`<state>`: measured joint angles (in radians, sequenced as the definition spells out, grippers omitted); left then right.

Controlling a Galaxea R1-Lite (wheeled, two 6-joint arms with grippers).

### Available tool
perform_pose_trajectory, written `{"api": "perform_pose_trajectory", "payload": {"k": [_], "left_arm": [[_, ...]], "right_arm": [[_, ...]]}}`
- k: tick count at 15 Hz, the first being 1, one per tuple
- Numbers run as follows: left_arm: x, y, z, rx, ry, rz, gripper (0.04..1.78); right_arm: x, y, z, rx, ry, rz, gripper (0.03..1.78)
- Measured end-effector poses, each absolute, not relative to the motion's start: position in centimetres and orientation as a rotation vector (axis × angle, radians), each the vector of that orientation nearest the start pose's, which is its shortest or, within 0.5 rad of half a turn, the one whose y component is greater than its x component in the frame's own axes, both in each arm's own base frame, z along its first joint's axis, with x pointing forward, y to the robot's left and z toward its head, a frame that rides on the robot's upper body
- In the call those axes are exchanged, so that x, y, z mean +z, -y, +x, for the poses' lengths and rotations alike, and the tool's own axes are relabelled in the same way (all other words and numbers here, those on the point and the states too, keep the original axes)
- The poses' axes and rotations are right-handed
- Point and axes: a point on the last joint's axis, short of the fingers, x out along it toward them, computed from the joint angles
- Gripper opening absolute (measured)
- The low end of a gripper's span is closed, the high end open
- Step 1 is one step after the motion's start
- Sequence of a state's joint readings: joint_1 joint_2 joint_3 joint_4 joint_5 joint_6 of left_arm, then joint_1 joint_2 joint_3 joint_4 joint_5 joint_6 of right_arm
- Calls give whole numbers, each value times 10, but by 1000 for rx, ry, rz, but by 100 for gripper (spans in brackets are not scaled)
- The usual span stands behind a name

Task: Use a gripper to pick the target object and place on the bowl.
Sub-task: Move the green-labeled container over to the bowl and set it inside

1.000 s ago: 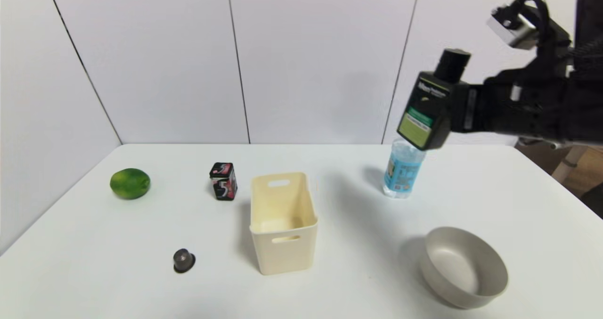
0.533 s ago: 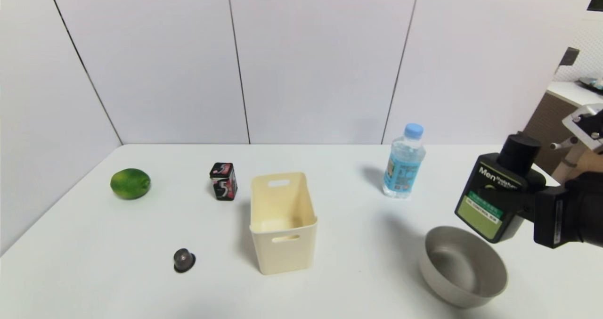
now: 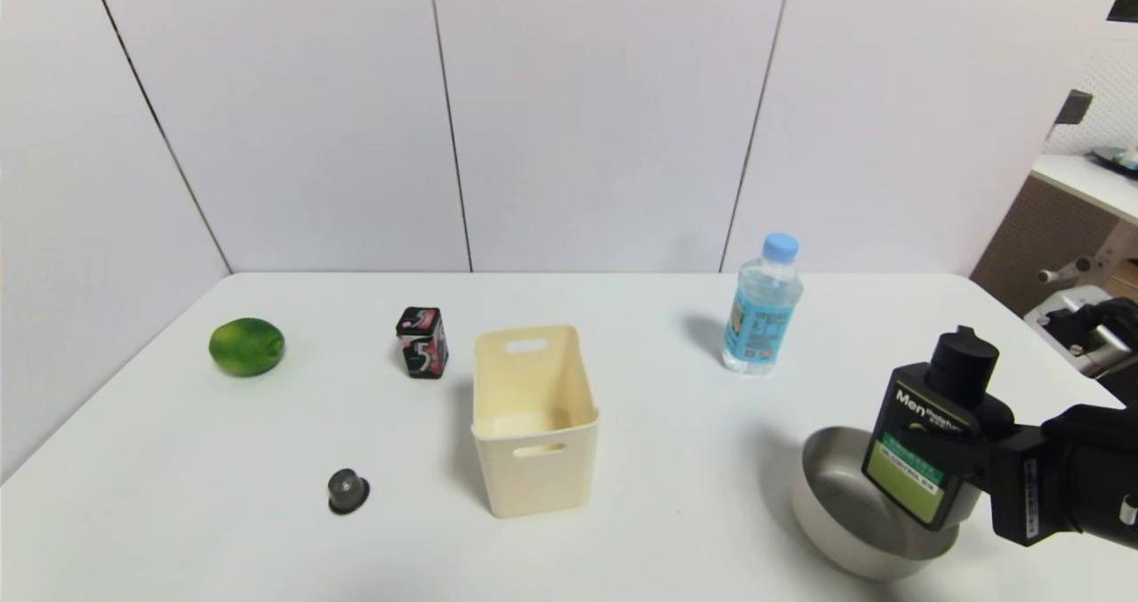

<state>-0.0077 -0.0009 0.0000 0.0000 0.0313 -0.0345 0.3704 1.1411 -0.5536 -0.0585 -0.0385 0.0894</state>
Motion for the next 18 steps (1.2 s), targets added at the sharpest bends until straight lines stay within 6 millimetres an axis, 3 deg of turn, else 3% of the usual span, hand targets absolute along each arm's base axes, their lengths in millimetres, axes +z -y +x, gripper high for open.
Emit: {"api": "perform_pose_trajectory", "payload": {"k": [8,17,18], "left_arm": [[75,-1,-23,24,1,-36,169],[75,-1,-23,24,1,-35,169],[75,-1,-23,24,1,-35,169]], "right_arm": [[169,-59,155,300,-519,-11,60],[150,-59,153,299,-508,-8,61],[150,-59,153,299,-506,-7,75]]}}
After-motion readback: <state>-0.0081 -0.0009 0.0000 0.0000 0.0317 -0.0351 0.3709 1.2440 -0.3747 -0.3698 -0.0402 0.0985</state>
